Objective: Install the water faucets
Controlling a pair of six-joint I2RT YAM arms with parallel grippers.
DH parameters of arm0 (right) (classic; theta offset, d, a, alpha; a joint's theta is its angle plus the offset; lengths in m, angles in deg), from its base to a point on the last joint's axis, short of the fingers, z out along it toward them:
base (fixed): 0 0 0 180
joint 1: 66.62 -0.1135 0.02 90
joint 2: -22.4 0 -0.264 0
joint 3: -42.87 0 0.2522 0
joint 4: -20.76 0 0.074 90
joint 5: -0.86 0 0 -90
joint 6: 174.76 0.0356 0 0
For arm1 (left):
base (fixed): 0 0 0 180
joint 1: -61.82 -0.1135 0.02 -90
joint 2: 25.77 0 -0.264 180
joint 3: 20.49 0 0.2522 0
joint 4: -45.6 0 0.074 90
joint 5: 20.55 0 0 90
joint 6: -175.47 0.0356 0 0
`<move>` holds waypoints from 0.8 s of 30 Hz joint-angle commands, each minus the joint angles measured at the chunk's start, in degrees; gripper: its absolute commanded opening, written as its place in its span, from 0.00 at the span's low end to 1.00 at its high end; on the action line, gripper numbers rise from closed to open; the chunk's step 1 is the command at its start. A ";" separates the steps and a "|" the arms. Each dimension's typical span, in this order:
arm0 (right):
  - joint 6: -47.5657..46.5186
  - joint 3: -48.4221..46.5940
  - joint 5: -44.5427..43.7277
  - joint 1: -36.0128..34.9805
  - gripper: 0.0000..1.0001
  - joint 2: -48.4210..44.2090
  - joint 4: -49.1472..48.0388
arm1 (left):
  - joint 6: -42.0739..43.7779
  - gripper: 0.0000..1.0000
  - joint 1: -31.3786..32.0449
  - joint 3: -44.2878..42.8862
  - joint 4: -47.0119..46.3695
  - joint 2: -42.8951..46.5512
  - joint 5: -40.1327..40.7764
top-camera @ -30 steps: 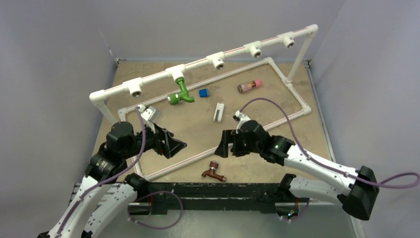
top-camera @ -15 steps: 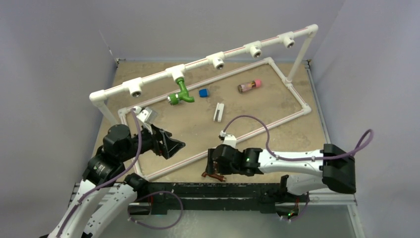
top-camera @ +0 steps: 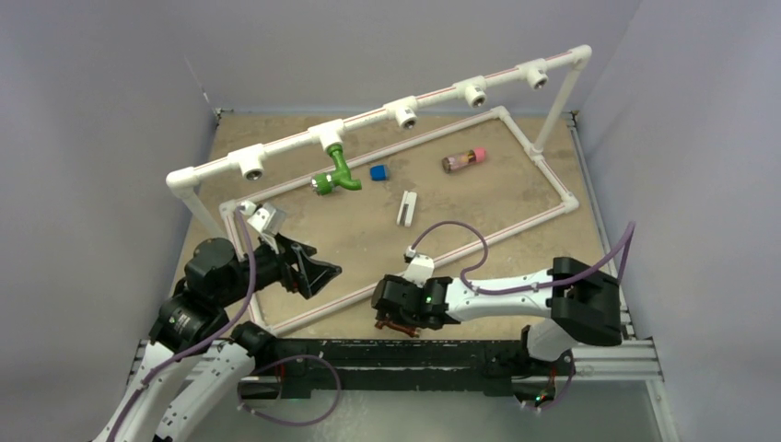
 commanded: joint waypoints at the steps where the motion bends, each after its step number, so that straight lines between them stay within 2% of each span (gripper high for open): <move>1: 5.70 -3.26 -5.17 -0.48 0.68 2.98 5.59 | -0.94 0.88 0.01 0.33 -1.51 0.78 0.33; 8: 6.48 -7.10 -6.49 -0.82 0.55 8.73 9.11 | -0.94 0.88 0.02 0.43 -1.52 0.94 0.27; 12: 6.01 -8.35 -6.89 -1.18 0.44 10.55 10.52 | -0.94 0.88 0.05 0.40 -1.52 0.72 0.40; 15: 4.89 -8.70 -6.57 -1.57 0.31 10.85 10.49 | -0.94 0.88 0.00 0.39 -1.58 0.60 0.77; 19: 3.16 -8.78 -6.58 -1.89 0.00 10.07 10.82 | -1.03 0.88 -0.02 0.31 -1.35 0.16 1.16; 24: -1.95 -7.41 -6.76 -2.06 0.00 4.16 7.83 | -1.29 0.88 -0.02 -0.13 -0.87 -0.69 0.63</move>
